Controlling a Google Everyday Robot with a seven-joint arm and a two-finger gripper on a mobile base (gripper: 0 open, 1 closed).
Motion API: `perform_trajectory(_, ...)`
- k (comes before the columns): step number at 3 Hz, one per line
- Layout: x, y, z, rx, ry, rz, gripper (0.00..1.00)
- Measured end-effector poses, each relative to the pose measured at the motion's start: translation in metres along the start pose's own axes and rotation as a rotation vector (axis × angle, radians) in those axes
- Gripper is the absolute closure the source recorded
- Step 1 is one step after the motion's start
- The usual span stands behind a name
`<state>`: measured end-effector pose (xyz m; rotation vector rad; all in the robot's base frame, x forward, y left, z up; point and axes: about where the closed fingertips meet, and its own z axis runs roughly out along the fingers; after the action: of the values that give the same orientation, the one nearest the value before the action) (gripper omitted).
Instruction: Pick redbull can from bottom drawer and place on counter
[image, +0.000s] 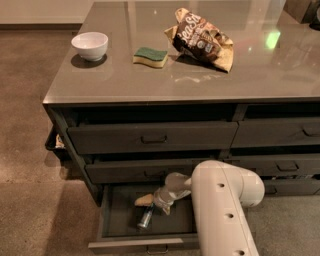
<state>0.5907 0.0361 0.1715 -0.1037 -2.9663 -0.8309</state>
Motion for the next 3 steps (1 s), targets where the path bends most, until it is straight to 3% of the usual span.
perform_trajectory(1, -0.010, -0.005, 0.006, -0.004, 0.016, 0.006, 0.00)
perform_trajectory(3, -0.004, -0.019, 0.021, 0.016, 0.010, 0.089, 0.00)
